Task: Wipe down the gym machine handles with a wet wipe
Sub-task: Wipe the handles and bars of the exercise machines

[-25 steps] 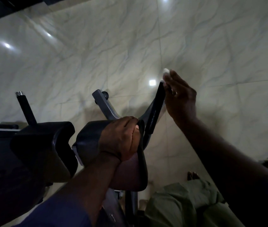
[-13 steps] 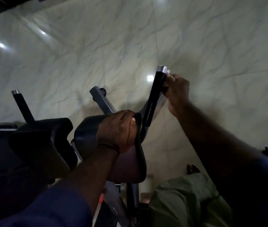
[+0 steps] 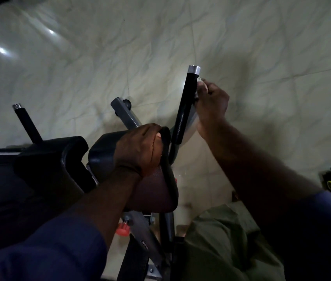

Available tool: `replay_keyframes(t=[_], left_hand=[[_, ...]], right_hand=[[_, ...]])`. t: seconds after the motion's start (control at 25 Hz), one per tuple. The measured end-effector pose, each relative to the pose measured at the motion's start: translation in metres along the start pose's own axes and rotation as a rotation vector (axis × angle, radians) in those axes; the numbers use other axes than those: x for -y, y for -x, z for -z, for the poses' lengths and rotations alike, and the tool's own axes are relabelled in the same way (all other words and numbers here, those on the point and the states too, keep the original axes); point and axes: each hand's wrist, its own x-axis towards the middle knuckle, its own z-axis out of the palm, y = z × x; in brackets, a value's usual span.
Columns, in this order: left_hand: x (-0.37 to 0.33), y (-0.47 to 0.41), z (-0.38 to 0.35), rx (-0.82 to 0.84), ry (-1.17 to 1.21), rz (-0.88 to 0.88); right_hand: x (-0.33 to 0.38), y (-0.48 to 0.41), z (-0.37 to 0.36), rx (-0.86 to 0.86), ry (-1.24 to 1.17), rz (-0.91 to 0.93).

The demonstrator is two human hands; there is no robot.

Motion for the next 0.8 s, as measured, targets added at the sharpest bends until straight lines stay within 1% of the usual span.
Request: replay_keyframes(t=[0.04,0.08,0.2,0.24,0.28,0.32,0.36,0.44,0.48,0.56,0.64,0.72,0.8], left_hand=[[0.000,0.001,0.001,-0.002,0.002,-0.008],[0.000,0.001,0.001,-0.006,0.001,-0.021],[0.000,0.000,-0.001,-0.013,-0.011,-0.024],[0.000,0.001,-0.001,-0.015,-0.013,-0.019],[0.000,0.001,-0.001,-0.012,-0.012,-0.014],[0.000,0.001,-0.001,-0.002,-0.008,-0.005],[0.000,0.000,-0.001,0.014,0.000,0.009],[0.002,0.000,-0.001,0.030,0.006,0.020],[0.002,0.000,-0.002,0.025,-0.002,0.016],[0.002,0.000,-0.001,0.013,-0.022,0.009],[0.002,0.000,-0.001,0.015,-0.020,0.010],[0.004,0.001,-0.003,0.006,-0.015,0.002],[0.005,0.001,-0.005,-0.013,-0.018,-0.020]], right_hand=[[-0.003,0.020,0.000,-0.035,0.117,0.066],[-0.013,0.051,0.006,-0.031,0.176,0.116],[-0.047,0.119,0.034,0.197,0.220,0.071],[-0.051,0.122,0.042,0.239,0.277,0.112],[-0.051,0.115,0.046,0.247,0.369,0.203],[-0.045,0.100,0.047,0.208,0.459,0.301],[-0.035,0.081,0.045,0.135,0.489,0.387],[-0.010,0.042,0.036,0.034,0.486,0.563],[0.000,0.025,0.031,0.004,0.475,0.663],[0.008,0.007,0.024,0.032,0.503,0.798],[-0.013,0.018,0.024,0.176,0.600,0.852],[-0.047,0.052,0.034,0.395,0.748,0.907],[-0.070,0.071,0.048,0.571,0.841,0.951]])
